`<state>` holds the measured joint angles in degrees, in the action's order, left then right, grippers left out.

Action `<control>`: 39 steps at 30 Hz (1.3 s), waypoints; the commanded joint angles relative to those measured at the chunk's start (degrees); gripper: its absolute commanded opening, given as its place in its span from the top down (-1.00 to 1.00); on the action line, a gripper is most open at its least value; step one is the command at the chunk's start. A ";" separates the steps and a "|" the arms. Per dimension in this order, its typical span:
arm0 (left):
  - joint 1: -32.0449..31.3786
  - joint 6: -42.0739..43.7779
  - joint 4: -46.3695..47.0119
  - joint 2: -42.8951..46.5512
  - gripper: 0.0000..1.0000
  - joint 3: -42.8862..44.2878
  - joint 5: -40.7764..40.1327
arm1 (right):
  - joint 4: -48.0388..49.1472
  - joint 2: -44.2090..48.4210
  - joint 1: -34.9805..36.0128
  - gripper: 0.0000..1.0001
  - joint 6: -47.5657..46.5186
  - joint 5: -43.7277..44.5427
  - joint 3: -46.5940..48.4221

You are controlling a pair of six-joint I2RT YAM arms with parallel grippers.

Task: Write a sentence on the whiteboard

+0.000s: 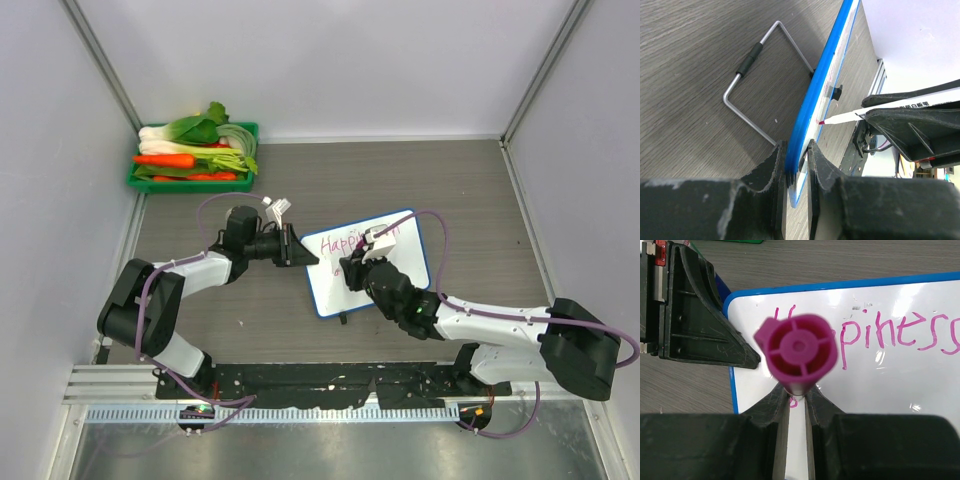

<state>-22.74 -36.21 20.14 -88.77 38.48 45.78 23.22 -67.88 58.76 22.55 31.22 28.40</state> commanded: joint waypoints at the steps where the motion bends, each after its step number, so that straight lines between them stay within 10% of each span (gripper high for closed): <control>1: -0.20 5.09 -5.46 -2.46 1.00 -0.25 -8.43 | -2.21 0.81 0.04 0.97 -0.05 1.12 -0.10; 39: -0.20 5.18 -5.55 -2.37 1.00 -0.25 -8.25 | -6.26 0.11 0.04 0.97 1.62 -6.08 0.07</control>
<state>-22.74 -36.21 20.10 -88.77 38.48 45.80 17.10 -66.43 58.76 23.94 25.71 28.27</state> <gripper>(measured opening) 0.185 0.205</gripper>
